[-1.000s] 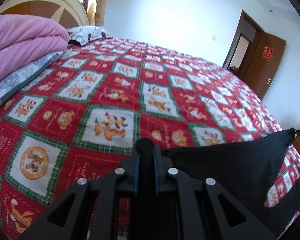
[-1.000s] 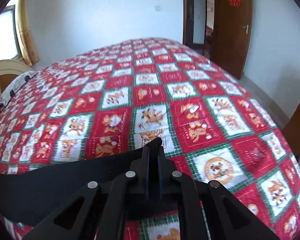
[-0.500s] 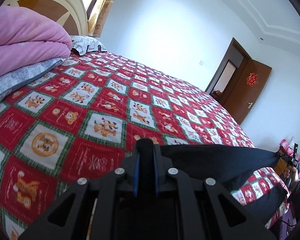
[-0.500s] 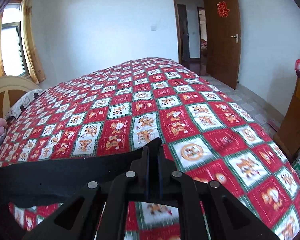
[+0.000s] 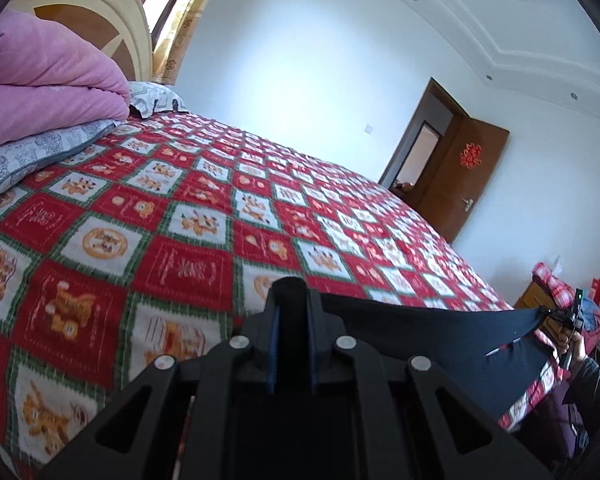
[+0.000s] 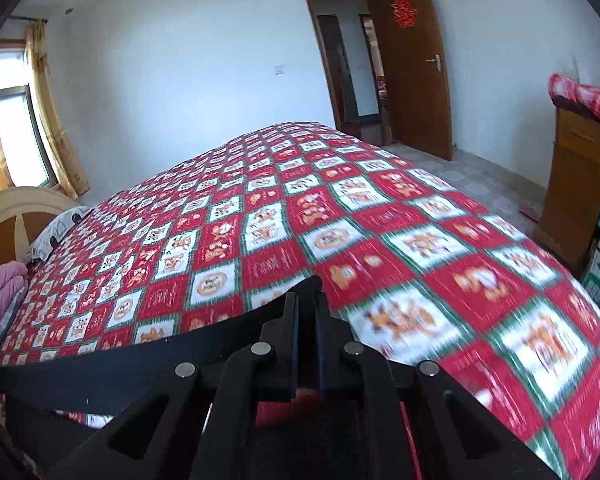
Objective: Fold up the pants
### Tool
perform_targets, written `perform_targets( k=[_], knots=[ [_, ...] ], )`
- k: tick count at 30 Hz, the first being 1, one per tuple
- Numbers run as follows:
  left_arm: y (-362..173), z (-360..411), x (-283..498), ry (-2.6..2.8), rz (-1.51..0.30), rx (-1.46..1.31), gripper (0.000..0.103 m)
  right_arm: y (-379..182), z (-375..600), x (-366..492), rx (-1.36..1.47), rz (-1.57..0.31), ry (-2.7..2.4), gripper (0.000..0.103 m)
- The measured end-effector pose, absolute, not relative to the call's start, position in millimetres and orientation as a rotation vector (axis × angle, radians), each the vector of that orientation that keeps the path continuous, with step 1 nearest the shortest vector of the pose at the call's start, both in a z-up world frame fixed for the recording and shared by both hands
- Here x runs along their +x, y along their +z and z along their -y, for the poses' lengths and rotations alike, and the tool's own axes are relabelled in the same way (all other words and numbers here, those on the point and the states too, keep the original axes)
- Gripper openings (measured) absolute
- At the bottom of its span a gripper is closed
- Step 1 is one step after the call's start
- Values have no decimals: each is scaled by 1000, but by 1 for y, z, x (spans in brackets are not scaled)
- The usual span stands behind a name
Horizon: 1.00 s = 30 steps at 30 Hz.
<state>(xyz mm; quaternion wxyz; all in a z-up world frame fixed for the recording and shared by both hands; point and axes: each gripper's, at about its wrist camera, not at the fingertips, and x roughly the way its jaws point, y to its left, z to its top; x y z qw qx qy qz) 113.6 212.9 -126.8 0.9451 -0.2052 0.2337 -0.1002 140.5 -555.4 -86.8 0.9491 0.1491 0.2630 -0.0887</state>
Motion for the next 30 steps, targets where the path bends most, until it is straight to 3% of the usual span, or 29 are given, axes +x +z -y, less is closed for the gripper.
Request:
perform_targets(
  k=[13, 25, 27, 29, 30],
  knots=[
    [-170, -205, 79, -226, -543, -353, 13, -124, 569, 80, 365, -565, -221, 7],
    [-184, -217, 48, -241, -570, -278, 21, -139, 581, 47, 382, -610, -229, 7],
    [-186, -224, 42, -215, -577, -276, 21, -140, 584, 44, 394, -622, -220, 12],
    [-188, -232, 37, -186, -587, -275, 21, -140, 587, 39, 399, -629, -233, 33],
    [-189, -236, 35, -175, -589, -279, 21, -139, 587, 36, 394, -626, -252, 34]
  ],
)
